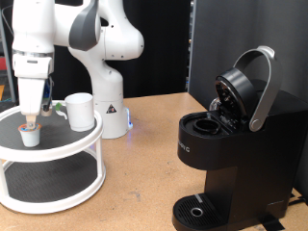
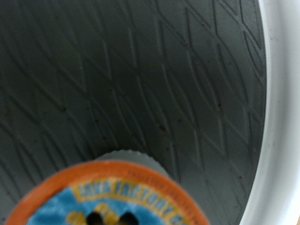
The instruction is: Make a cup of coffee with the keurig machine
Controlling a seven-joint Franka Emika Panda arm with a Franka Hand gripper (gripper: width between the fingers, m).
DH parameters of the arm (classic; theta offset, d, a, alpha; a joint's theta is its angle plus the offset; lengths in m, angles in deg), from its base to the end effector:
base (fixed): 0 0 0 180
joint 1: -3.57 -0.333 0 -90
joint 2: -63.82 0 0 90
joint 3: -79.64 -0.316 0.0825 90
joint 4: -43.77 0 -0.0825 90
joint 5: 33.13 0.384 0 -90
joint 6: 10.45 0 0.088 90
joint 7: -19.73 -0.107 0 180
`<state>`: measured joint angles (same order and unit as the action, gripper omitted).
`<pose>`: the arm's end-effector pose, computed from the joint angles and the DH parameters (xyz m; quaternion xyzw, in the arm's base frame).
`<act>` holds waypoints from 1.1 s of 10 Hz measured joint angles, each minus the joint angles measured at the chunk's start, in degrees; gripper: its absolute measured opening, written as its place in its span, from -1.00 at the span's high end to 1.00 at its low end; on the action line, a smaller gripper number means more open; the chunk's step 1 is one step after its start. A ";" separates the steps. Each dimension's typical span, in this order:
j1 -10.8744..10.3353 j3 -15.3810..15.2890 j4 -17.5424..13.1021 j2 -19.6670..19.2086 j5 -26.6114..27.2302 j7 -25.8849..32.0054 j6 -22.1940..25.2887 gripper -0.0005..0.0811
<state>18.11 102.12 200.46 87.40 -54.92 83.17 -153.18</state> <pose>0.3185 -0.2267 0.3514 0.9235 0.3720 0.0143 0.0922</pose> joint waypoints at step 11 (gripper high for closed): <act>0.72 0.58 1.68 -4.54 0.06 -2.30 -6.63 -0.93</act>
<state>18.83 102.70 202.14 82.86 -54.86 80.87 -159.81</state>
